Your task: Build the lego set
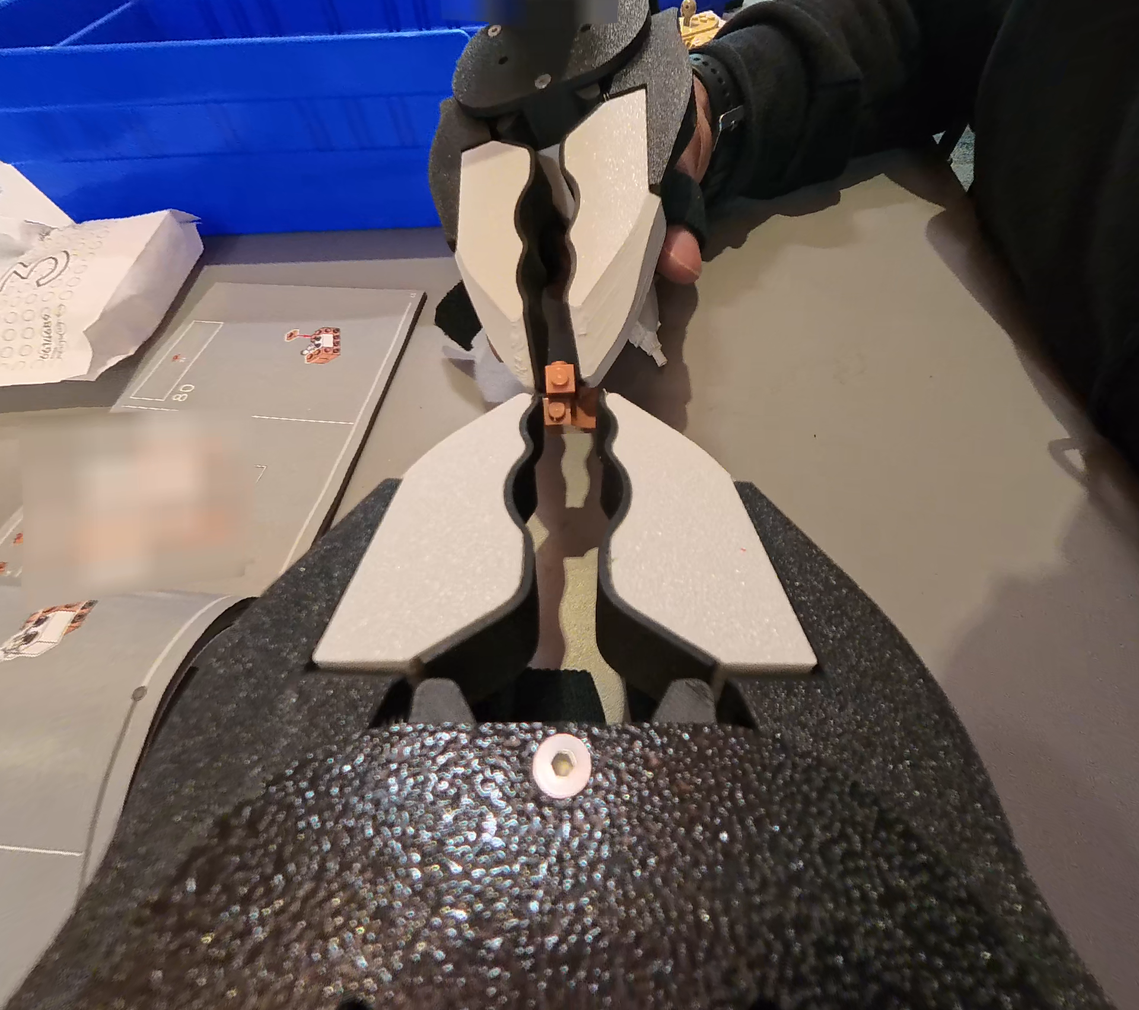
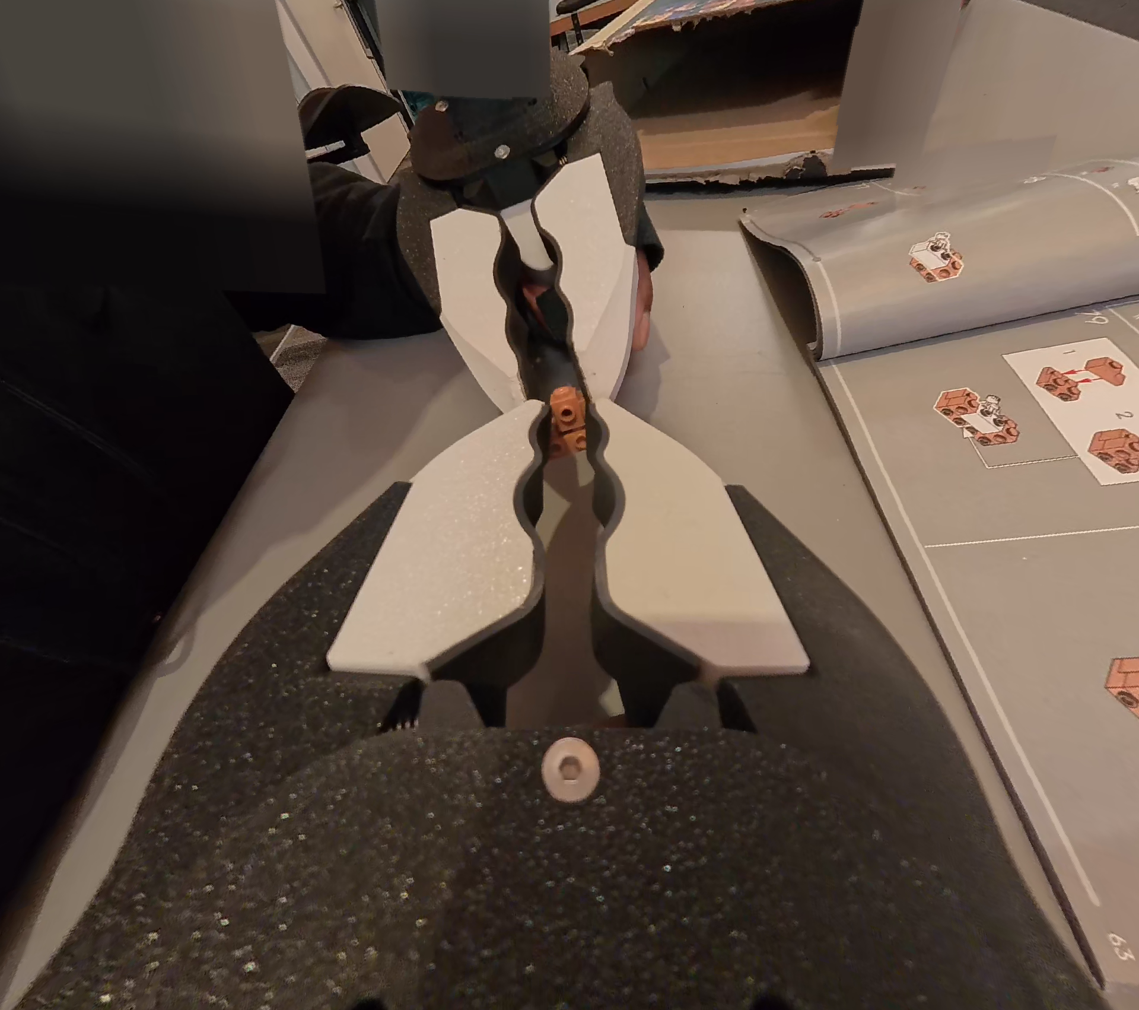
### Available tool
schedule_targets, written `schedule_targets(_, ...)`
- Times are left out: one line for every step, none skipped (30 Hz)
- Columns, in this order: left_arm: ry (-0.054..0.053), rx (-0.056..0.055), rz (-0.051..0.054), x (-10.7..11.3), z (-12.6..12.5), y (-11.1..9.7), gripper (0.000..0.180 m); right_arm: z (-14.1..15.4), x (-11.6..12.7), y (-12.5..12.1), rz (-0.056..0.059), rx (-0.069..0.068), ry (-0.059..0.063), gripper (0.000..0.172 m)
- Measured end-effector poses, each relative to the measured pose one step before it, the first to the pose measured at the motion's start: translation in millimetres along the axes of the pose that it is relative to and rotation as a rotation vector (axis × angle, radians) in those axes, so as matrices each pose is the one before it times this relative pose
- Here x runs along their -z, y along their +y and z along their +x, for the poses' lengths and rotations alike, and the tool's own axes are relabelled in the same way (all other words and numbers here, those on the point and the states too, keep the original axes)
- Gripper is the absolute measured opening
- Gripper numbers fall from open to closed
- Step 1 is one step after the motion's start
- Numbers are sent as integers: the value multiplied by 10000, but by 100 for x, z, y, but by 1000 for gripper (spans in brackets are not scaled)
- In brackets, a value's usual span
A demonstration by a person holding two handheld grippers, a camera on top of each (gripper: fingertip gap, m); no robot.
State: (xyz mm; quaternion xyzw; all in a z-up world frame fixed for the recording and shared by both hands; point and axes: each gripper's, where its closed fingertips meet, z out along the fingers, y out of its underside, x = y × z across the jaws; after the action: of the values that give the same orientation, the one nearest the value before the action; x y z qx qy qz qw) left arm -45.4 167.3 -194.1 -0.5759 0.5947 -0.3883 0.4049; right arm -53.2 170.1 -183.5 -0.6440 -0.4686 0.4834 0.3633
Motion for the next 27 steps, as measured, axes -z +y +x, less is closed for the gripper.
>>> schedule_targets(2,8,-2,10,-12,6,16,12,13,-9,9,-11,7,10)
schedule_targets(-4,10,0,19,-27,9,15,19,13,-12,9,-9,4,10)
schedule_targets(-2,7,-1,32,-28,5,15,5,2,-13,10,-5,-2,10)
schedule_targets(-5,8,-4,12,-21,9,15,11,6,-7,5,-4,2,10)
schedule_targets(-5,2,-2,20,-25,11,15,16,1,-1,-2,-6,9,10)
schedule_targets(0,0,2,12,0,-8,15,19,9,-1,1,-7,11,10)
schedule_targets(3,3,2,-1,-4,-2,15,38,-2,-9,2,-14,22,10)
schedule_targets(3,-5,2,2,11,-12,15,23,3,-1,5,-12,6,10)
schedule_targets(10,-5,-3,-7,29,-1,15,31,5,-12,6,-14,16,10)
schedule_targets(9,-6,-4,-6,17,1,15,39,4,0,4,-17,22,10)
schedule_targets(0,-9,-1,-8,13,-3,15,33,6,-12,4,-14,10,10)
schedule_targets(-1,3,0,0,-10,0,15,-7,6,-6,4,-5,-10,10)
schedule_targets(14,9,-5,0,15,16,15,9,5,-8,6,-5,2,10)
schedule_targets(-11,-2,-5,13,-16,10,15,-19,6,-1,5,2,-9,10)
schedule_targets(-1,-6,3,2,-6,-13,15,-1,8,-1,3,5,-4,10)
schedule_targets(4,8,0,0,1,0,15,0,0,1,-1,-3,2,10)
schedule_targets(-2,2,-2,11,-1,6,15,5,0,-3,0,-9,1,10)
schedule_targets(-4,-3,1,8,-8,2,15,10,8,-5,1,-8,-3,10)
schedule_targets(2,7,-3,15,-12,-1,16,9,0,11,-4,-10,3,10)
schedule_targets(4,7,3,11,0,-9,16,9,0,-3,0,-11,6,10)
schedule_targets(-11,-1,6,18,-15,-10,16,3,6,7,1,-5,-5,10)
schedule_targets(1,0,-2,24,-9,2,16,20,2,1,-3,-10,14,10)
schedule_targets(-4,-3,-1,14,-8,-4,16,20,4,3,4,-9,10,10)
schedule_targets(-7,-2,-1,23,-20,0,15,-3,5,-9,6,-2,-9,11)
schedule_targets(0,10,-10,7,-13,13,16,-14,0,0,0,-1,-10,11)
schedule_targets(3,15,-10,12,-16,26,16,-24,1,5,-2,7,-15,11)
schedule_targets(12,22,-10,0,-8,33,16,-44,2,-2,2,14,-17,12)
